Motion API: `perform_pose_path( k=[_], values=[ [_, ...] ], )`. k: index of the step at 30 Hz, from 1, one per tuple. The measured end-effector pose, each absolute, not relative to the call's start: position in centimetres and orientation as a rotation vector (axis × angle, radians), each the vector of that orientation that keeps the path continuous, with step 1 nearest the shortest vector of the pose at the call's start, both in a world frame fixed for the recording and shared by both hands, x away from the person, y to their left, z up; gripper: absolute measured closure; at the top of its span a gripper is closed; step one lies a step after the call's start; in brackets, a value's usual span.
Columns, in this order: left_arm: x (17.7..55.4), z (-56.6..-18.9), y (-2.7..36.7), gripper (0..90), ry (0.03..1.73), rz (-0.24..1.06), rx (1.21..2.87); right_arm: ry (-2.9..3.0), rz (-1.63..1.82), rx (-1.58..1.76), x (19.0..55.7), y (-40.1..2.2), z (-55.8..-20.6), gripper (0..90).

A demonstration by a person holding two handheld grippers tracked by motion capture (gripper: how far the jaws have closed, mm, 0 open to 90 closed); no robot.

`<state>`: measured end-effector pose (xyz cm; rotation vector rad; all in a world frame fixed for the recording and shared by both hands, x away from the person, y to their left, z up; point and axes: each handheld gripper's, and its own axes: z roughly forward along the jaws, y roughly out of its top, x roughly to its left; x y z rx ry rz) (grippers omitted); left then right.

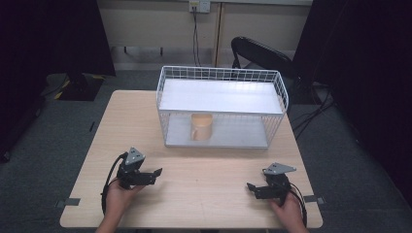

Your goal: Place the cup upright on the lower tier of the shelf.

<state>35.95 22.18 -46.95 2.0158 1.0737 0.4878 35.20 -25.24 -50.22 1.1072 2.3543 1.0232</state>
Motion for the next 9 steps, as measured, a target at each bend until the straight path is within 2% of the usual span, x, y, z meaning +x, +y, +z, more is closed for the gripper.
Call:
perform_pose_path(
  k=[9],
  values=[
    [35.86,-47.25,22.12,16.2,1.052,0.485,2.054,2.354,1.023,1.107,35.21,-25.25,-50.22,12.7]
  ],
)
